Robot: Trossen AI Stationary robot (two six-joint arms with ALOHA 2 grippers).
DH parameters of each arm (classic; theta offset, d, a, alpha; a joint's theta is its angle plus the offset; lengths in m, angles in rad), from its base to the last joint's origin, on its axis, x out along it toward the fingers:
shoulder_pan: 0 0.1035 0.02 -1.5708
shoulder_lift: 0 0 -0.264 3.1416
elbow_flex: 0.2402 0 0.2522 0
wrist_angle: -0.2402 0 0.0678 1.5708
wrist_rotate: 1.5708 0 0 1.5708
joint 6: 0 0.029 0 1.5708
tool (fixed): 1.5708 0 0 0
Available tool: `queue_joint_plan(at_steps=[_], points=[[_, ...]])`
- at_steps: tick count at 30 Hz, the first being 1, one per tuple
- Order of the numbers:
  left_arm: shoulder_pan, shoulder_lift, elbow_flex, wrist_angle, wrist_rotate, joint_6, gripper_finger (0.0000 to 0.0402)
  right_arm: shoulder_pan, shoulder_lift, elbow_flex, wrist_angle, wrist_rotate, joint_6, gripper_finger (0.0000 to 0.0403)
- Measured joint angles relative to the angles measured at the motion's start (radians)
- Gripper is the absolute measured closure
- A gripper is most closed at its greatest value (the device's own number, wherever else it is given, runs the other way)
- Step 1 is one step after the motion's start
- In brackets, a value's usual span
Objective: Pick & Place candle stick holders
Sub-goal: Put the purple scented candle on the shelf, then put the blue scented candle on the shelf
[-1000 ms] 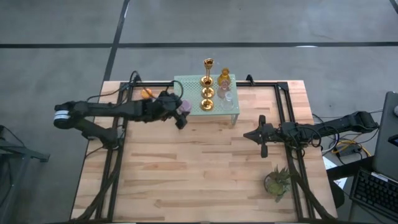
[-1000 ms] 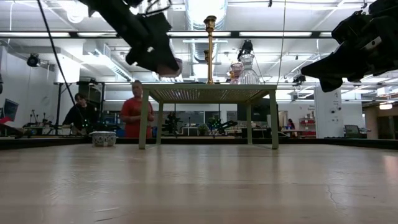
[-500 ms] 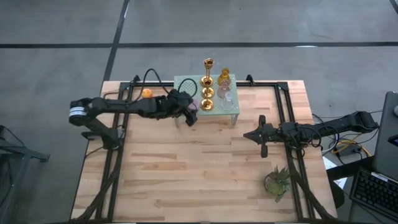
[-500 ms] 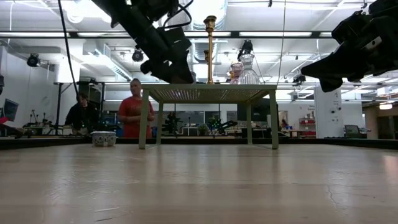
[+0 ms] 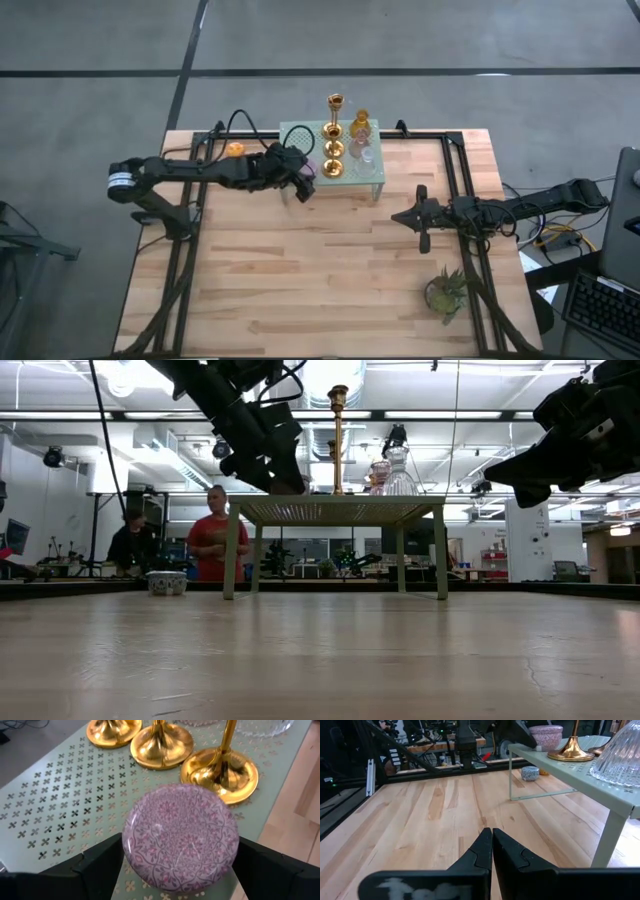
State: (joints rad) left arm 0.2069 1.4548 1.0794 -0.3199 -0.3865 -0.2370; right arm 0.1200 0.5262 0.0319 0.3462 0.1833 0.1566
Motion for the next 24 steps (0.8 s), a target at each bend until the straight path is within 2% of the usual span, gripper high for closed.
queue_joint_plan(at_steps=[7,15,21,24], points=[[0.000,0.000,0.003,-0.006,-0.004,0.016,0.0055,0.000,0.000,0.000,0.000,0.000,0.000,0.0394],[0.000,-0.002,0.067,-0.041,-0.013,0.075,0.0055,0.000,0.000,0.000,0.000,0.000,0.000,0.0394],[-0.006,-0.008,0.153,-0.197,-0.156,0.078,0.0055,0.000,0.000,0.000,0.000,0.000,0.000,0.0394],[-0.007,-0.033,0.159,-0.280,-0.193,0.048,0.0055,0.000,0.000,0.000,0.000,0.000,0.000,0.0394]])
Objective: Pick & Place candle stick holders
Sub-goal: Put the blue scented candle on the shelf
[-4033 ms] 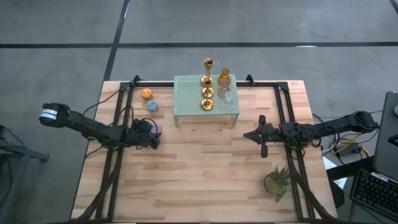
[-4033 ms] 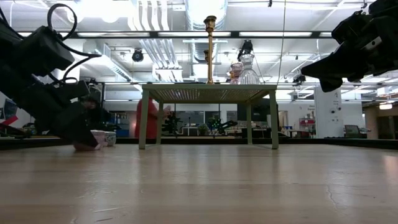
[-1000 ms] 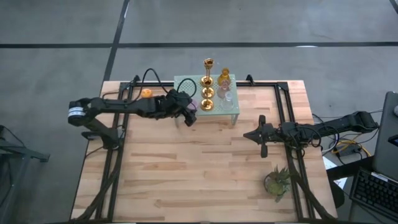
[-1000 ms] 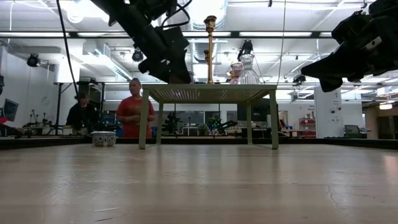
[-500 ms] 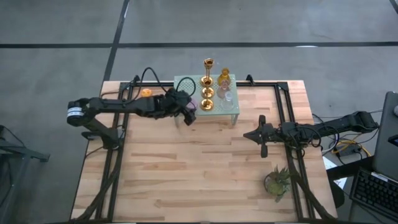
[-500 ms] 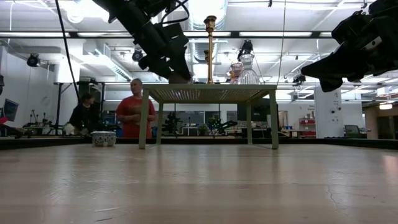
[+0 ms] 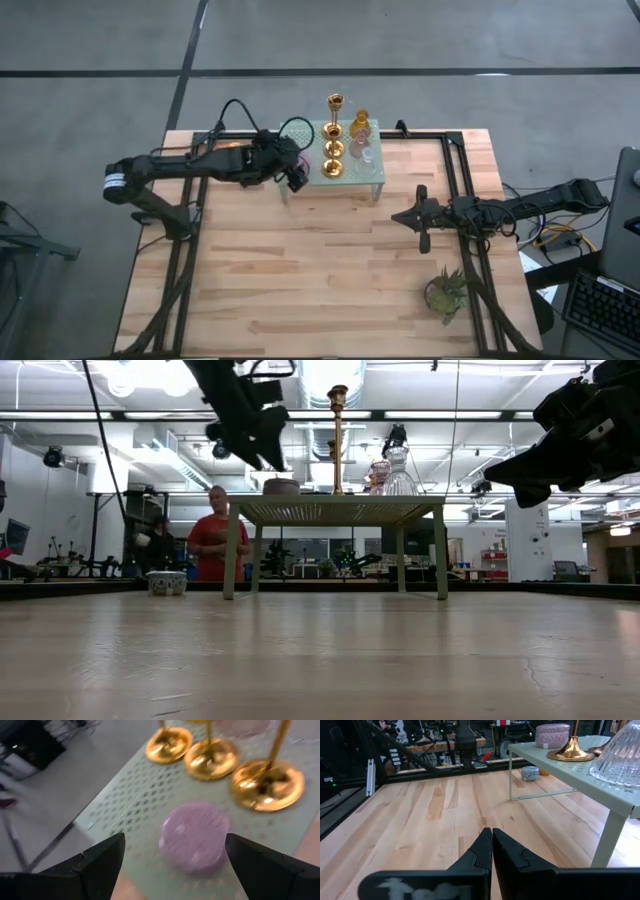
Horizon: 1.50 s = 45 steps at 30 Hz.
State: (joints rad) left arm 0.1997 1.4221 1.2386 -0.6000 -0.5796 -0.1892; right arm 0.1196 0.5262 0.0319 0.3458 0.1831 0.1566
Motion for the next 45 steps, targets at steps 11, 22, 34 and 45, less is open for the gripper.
queue_joint_plan(at_steps=[11,22,34,45], points=[[-0.012,-0.209,-0.167,-0.037,-0.068,-0.117,0.0055,0.000,0.000,0.000,0.000,0.000,0.000,0.0394],[-0.014,-0.397,-0.564,0.165,-0.086,-0.185,0.0055,0.000,0.000,0.000,0.001,0.000,0.000,0.0394],[0.007,-0.433,-0.769,0.205,-0.313,-0.497,0.0055,0.000,0.000,0.000,0.001,0.000,0.000,0.0394],[0.236,-0.431,-0.784,0.231,-0.027,-0.507,0.0055,0.000,0.000,0.000,0.001,0.000,0.000,0.0394]])
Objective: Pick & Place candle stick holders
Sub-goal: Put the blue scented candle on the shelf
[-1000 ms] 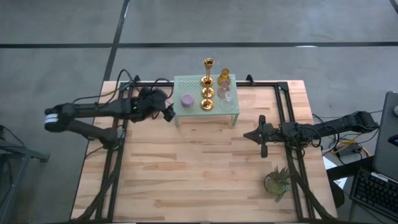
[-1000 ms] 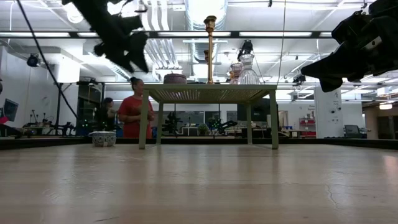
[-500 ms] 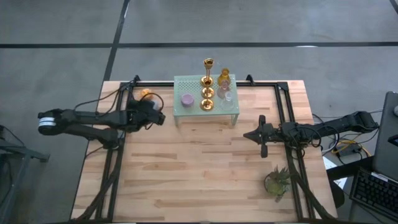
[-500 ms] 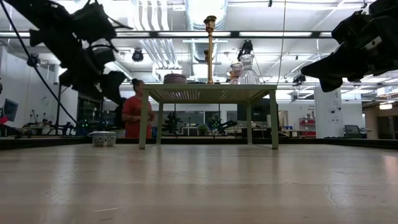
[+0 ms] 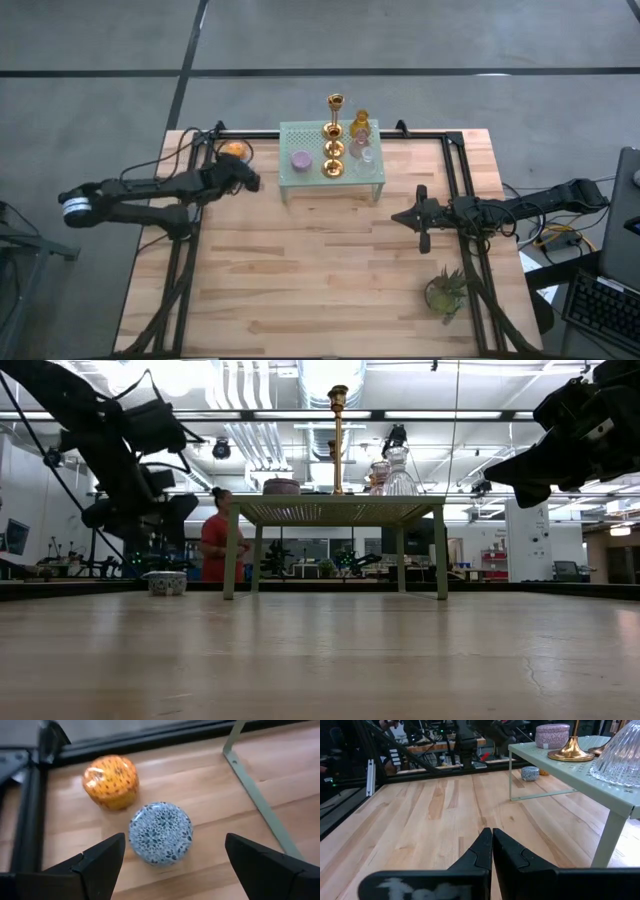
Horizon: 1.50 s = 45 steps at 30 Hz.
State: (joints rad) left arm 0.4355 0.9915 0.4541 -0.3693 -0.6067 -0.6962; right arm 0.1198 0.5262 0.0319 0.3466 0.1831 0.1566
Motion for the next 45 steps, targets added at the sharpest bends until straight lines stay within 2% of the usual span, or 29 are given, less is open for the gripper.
queue_joint_plan(at_steps=[2,7,11,14,21,28,37,45], points=[[0.046,0.004,-0.001,0.008,0.045,0.009,0.0055,0.000,0.000,0.000,0.000,0.000,0.000,0.0394],[0.107,0.009,-0.001,0.027,0.059,0.066,0.0055,0.000,0.000,0.000,0.000,0.000,0.000,0.0394],[0.127,0.022,-0.003,0.122,0.092,0.108,0.0055,0.000,0.000,0.000,0.000,0.000,0.000,0.0394],[0.151,0.052,-0.003,0.192,0.093,0.170,0.0055,0.000,0.000,0.000,0.000,0.000,0.000,0.0394],[0.204,0.164,-0.006,0.210,0.126,0.169,0.0055,0.000,0.000,0.000,0.000,0.000,0.000,0.0394],[0.210,0.269,-0.006,0.241,0.141,0.170,0.0055,0.000,0.000,0.000,0.000,0.000,0.000,0.0394],[0.211,0.346,-0.014,0.245,0.143,0.175,0.0056,0.000,0.000,0.000,0.000,0.000,0.000,0.0394],[0.210,0.342,-0.016,0.252,0.143,0.212,0.0092,0.000,0.000,0.000,0.000,0.000,0.000,0.0394]])
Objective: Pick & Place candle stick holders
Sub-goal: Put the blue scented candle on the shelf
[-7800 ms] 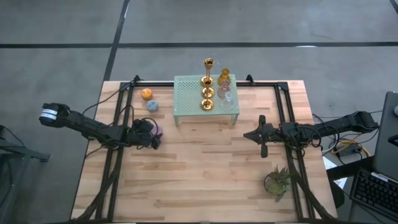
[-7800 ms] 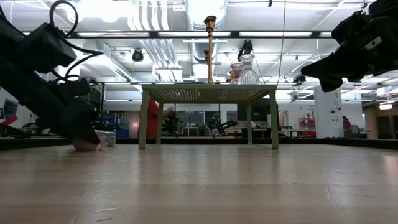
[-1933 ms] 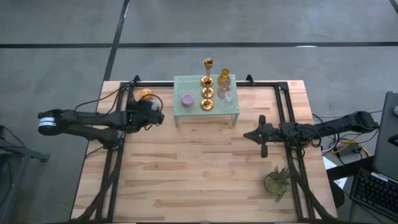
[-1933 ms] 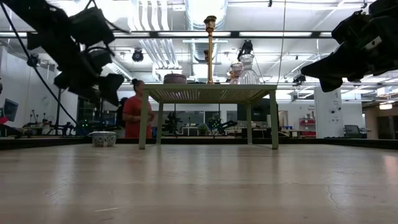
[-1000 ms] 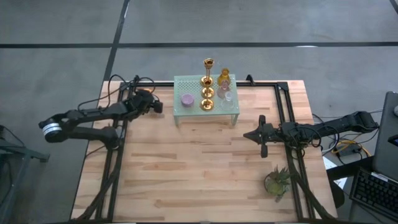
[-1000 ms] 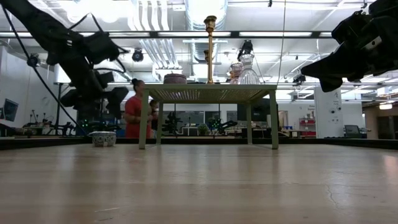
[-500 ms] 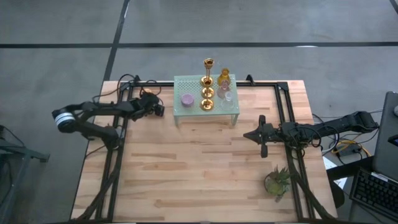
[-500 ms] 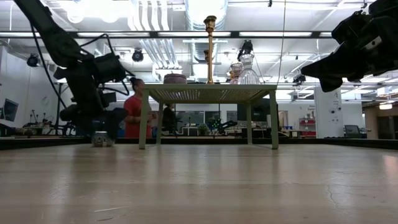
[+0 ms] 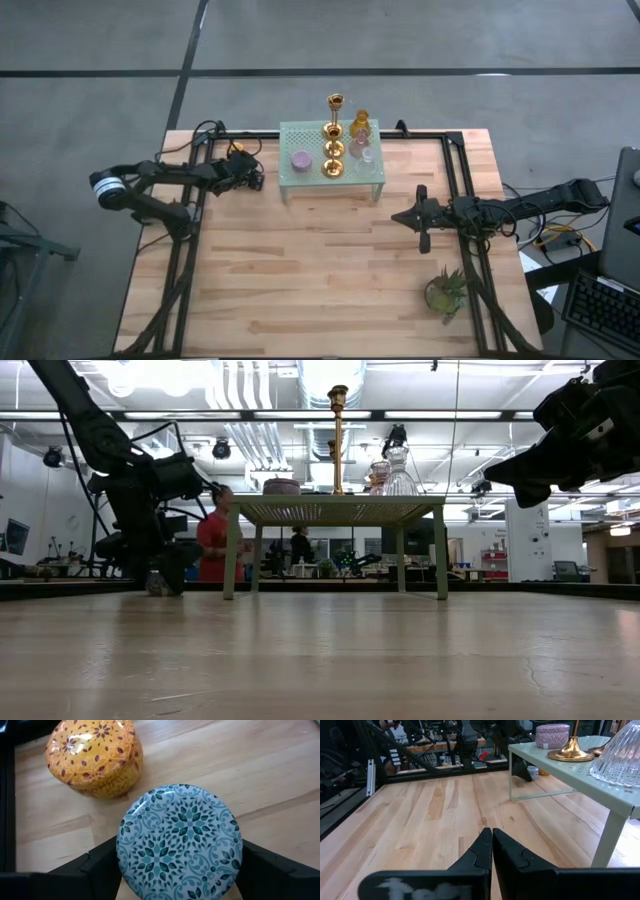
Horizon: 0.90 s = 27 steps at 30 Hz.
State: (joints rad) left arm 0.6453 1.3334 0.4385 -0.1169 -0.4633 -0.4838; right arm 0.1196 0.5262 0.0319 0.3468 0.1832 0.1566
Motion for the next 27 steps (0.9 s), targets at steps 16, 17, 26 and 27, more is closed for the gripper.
queue_joint_plan(at_steps=[16,17,26,27], points=[[0.000,-0.103,0.022,-0.002,0.070,0.071,0.0095,0.000,0.000,0.000,0.000,0.000,0.000,0.0394],[0.001,-0.117,0.029,-0.013,0.081,0.071,0.0095,0.000,0.000,0.000,0.000,0.000,0.000,0.0394],[0.000,-0.221,0.139,-0.237,0.088,0.098,0.0091,0.000,0.000,0.000,0.000,0.000,0.000,0.0394],[0.000,-0.230,0.154,-0.259,0.089,0.099,0.0091,0.000,0.000,0.000,0.000,0.000,0.000,0.0394]])
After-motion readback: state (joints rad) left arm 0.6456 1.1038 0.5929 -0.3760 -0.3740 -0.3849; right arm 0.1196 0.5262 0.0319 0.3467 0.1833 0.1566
